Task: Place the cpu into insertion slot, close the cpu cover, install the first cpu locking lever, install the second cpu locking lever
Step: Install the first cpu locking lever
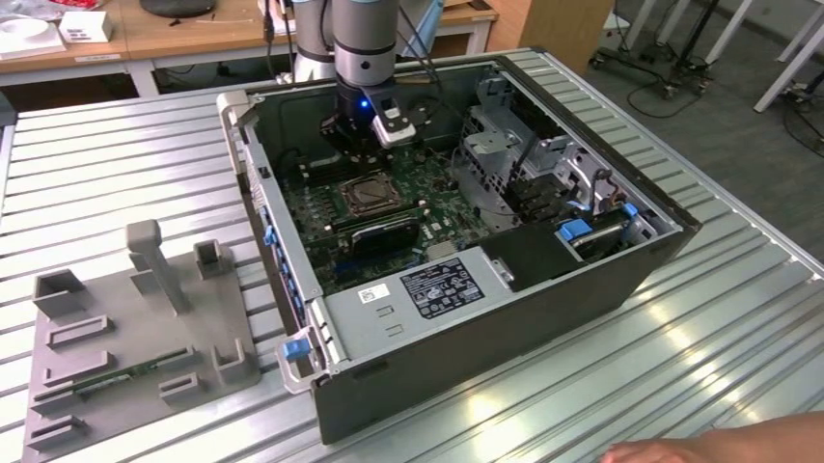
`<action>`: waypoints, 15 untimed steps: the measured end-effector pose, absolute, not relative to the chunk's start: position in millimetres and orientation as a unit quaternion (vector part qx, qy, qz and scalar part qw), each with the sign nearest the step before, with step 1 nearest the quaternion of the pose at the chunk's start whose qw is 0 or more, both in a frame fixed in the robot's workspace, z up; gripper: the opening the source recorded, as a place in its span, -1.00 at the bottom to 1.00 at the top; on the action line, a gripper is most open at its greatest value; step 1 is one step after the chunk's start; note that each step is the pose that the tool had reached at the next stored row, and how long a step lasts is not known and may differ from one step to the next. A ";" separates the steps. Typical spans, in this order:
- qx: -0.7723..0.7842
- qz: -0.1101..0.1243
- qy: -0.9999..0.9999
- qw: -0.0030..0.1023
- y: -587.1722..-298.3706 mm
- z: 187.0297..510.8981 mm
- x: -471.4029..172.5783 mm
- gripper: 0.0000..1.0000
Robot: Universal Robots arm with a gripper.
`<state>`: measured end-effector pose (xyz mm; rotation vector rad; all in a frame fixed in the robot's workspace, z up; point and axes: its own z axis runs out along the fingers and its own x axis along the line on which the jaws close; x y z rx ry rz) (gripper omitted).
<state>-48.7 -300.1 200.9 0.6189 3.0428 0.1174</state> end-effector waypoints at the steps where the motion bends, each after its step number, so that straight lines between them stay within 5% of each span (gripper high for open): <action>1: 0.200 0.038 0.979 0.017 -300.1 200.9 -48.7 -0.79; 15: 0.202 0.038 0.978 0.017 -298.8 200.8 -46.6 -0.79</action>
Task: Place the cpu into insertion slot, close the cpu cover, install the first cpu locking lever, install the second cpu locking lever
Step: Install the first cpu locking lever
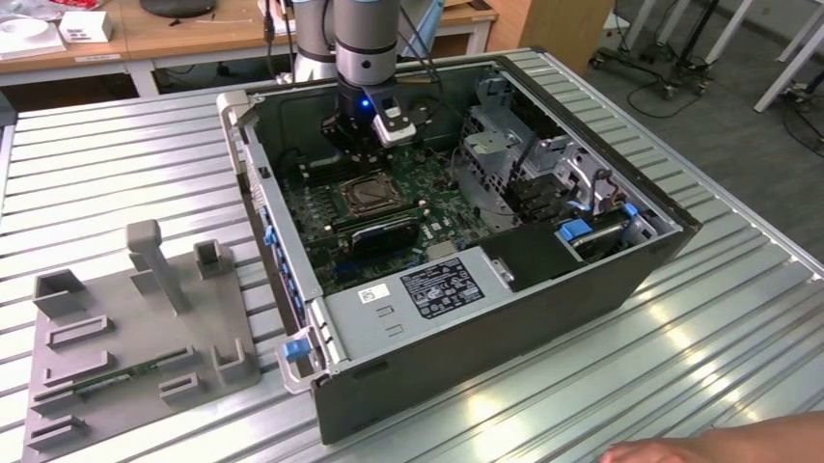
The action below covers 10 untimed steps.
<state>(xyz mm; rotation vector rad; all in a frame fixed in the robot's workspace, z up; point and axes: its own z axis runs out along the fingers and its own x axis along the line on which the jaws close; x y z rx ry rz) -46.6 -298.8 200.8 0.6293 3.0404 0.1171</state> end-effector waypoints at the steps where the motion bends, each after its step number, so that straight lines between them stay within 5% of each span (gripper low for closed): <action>1: 0.203 0.038 0.978 0.017 -298.7 200.8 -46.6 -0.79; 10: 0.202 0.037 0.978 0.017 -299.1 198.6 -46.5 -0.79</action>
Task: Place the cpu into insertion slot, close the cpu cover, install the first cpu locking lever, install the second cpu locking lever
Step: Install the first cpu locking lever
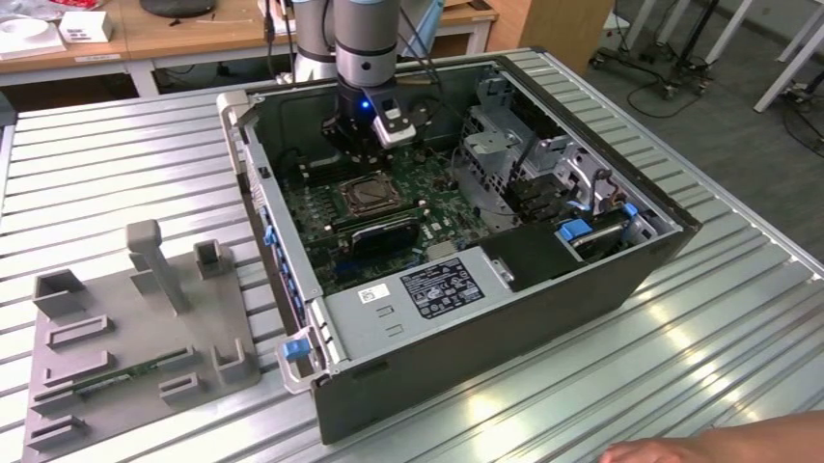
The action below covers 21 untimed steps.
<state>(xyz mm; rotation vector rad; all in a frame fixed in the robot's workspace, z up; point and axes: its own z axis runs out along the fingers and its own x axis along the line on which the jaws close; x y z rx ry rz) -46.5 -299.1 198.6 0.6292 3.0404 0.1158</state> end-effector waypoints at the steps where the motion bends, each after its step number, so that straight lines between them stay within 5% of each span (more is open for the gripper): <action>1: 0.202 0.037 0.978 0.017 -299.1 198.2 -46.5 -0.79; 21: 0.202 0.033 0.979 0.018 -296.4 200.1 -46.6 -0.79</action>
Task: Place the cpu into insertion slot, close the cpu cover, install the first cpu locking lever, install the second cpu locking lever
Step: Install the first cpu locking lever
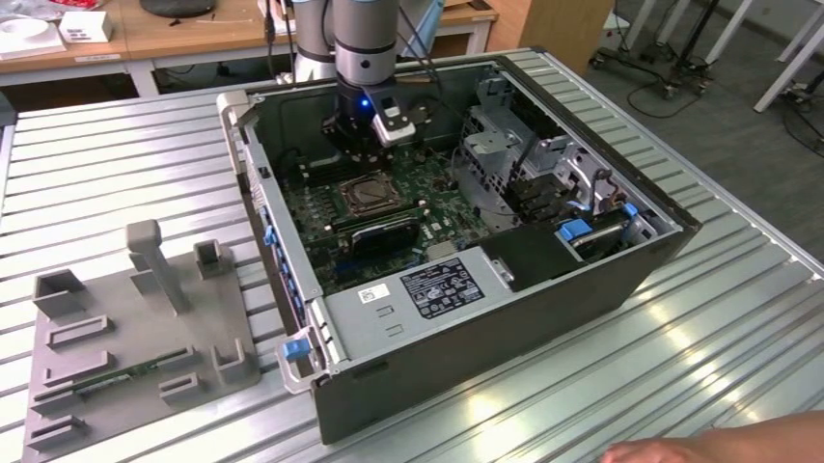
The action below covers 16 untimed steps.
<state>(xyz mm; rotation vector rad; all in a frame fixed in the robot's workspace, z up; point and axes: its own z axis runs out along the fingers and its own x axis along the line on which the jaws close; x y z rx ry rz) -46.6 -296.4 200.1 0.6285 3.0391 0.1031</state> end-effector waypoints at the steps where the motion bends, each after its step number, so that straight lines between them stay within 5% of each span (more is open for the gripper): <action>1: 0.202 0.033 0.979 0.018 -296.3 200.6 -46.6 -0.79; 16: 0.201 0.035 0.979 0.026 -296.3 197.0 -47.0 -0.79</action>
